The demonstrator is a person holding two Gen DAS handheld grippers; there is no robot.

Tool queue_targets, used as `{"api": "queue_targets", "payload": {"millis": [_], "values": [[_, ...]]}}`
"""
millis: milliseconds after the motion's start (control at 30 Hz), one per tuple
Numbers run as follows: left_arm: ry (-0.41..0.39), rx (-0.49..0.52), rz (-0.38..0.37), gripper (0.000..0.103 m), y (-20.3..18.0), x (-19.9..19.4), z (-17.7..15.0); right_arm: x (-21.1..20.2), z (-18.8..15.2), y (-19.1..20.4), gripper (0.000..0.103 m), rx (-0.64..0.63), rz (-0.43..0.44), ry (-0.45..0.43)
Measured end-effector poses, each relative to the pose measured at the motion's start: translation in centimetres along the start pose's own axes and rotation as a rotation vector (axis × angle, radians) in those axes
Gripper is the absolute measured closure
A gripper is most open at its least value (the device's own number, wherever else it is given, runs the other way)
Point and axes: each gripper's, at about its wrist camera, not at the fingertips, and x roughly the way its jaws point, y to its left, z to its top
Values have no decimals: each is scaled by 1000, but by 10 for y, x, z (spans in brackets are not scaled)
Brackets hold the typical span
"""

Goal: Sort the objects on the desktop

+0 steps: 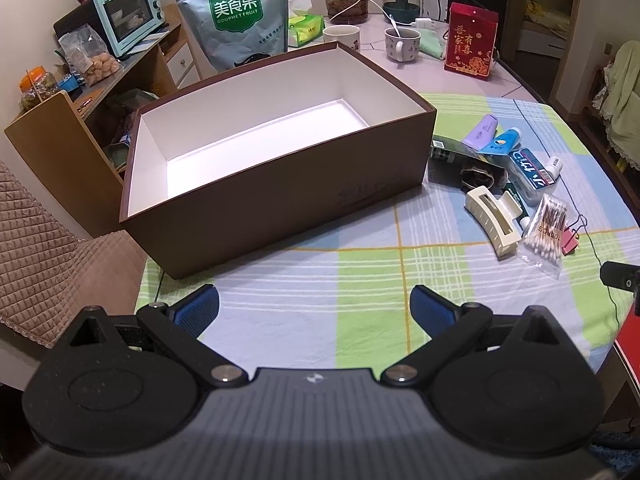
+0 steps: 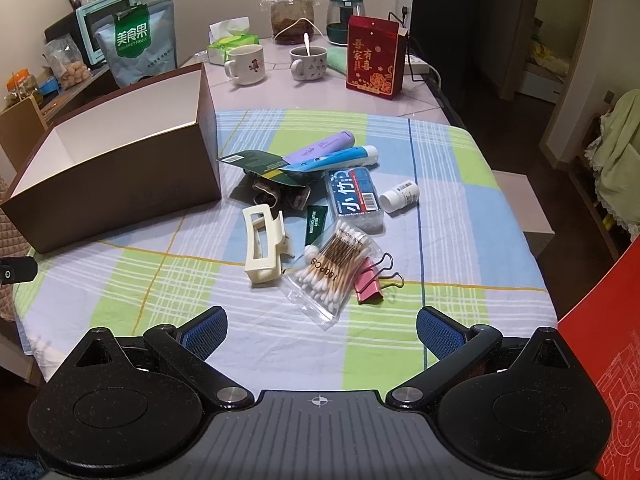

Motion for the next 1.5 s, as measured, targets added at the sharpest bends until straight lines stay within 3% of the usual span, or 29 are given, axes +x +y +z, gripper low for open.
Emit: {"api": "queue_targets", "payload": {"millis": [367, 567, 933, 1500], "values": [[8, 19, -26, 2, -4, 9, 4, 7, 0, -7, 0, 36, 23, 9], [27, 44, -83, 2, -16, 20, 7, 15, -3, -23, 0, 107, 48, 25], [79, 110, -214, 2, -51, 47, 15, 21, -9, -50, 0, 166, 4, 52], [78, 156, -358, 7, -116, 76, 35, 28, -3, -101, 0, 195, -9, 89]]}}
